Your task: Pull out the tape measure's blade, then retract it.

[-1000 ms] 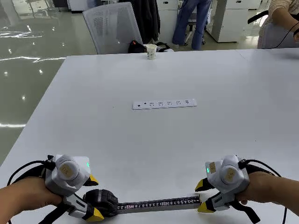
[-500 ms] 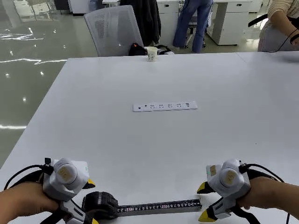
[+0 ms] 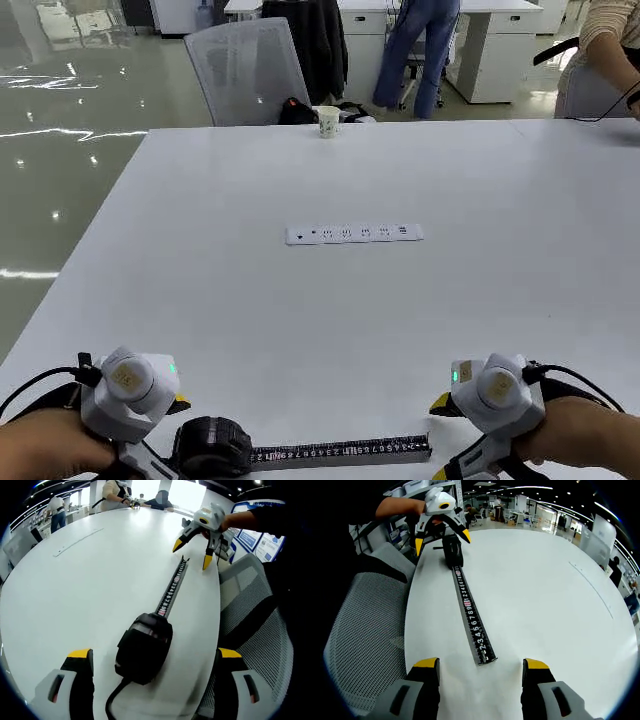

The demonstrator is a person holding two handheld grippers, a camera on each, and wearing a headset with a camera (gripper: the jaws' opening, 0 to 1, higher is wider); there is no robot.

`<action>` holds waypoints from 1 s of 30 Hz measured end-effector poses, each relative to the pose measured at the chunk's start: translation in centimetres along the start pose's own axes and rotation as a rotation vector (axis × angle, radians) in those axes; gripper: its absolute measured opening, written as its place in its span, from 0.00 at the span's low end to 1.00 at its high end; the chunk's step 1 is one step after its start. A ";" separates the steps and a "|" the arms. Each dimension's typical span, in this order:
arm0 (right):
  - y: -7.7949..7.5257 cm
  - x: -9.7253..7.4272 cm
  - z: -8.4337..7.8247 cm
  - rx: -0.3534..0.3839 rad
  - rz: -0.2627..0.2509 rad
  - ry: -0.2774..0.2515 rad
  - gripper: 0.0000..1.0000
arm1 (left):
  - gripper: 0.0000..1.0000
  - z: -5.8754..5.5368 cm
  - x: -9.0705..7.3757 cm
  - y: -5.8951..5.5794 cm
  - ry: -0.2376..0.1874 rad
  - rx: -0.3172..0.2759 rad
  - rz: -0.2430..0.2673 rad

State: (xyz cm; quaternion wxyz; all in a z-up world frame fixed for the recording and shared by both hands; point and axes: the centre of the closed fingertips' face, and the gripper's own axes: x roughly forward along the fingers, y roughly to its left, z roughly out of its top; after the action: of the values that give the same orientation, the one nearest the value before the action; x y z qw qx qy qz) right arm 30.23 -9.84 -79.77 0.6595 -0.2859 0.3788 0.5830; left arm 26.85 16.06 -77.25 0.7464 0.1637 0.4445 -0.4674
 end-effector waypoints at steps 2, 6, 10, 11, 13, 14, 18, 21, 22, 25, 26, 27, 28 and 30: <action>0.1 -0.1 -0.1 0.017 -0.008 -0.007 0.70 | 0.99 0.0 -0.1 0.0 -0.009 -0.006 0.006; 0.3 -0.3 -0.2 0.070 -0.026 -0.034 0.79 | 0.99 0.5 -0.4 0.9 -0.066 -0.028 0.059; 0.3 -0.7 -0.5 0.139 -0.042 -0.053 0.86 | 0.99 1.4 -1.2 2.5 -0.157 -0.067 0.159; 0.1 -0.8 -0.7 0.159 -0.052 -0.061 0.88 | 0.99 1.4 -1.4 2.8 -0.177 -0.094 0.175; -0.1 -1.0 -0.9 0.187 -0.067 -0.075 0.92 | 0.99 1.3 -1.7 3.0 -0.196 -0.096 0.185; -0.2 -1.2 -1.0 0.204 -0.080 -0.085 0.94 | 0.99 1.1 -1.8 2.9 -0.202 -0.109 0.189; -0.9 -2.0 -1.2 0.254 -0.126 -0.130 0.99 | 0.99 0.4 -1.9 2.9 -0.217 -0.138 0.201; -1.2 -2.5 -1.3 0.272 -0.151 -0.150 0.99 | 0.99 0.2 -2.0 2.9 -0.239 -0.169 0.206; -1.2 -2.7 -1.4 0.277 -0.153 -0.156 0.99 | 0.99 0.2 -2.0 2.9 -0.242 -0.173 0.211; -1.2 -3.1 -1.6 0.291 -0.169 -0.171 0.99 | 0.99 0.1 -2.0 3.0 -0.255 -0.179 0.225; -1.2 -3.2 -1.7 0.295 -0.173 -0.175 0.99 | 0.99 0.1 -2.0 3.0 -0.258 -0.186 0.229; -1.1 -3.2 -1.7 0.297 -0.175 -0.178 0.99 | 0.99 0.0 -2.1 3.0 -0.258 -0.187 0.234; -1.1 -3.3 -1.8 0.299 -0.178 -0.180 0.99 | 0.99 -0.1 -2.1 2.9 -0.261 -0.184 0.235; -0.9 -3.6 -1.9 0.296 -0.188 -0.188 0.99 | 0.99 -0.3 -2.3 3.1 -0.269 -0.170 0.264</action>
State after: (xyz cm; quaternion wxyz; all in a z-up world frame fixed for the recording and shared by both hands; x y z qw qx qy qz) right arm 30.66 -13.50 -77.90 0.7783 -0.1642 0.3687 0.4809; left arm 28.92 19.08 -76.11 0.8649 0.0929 0.3534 -0.3440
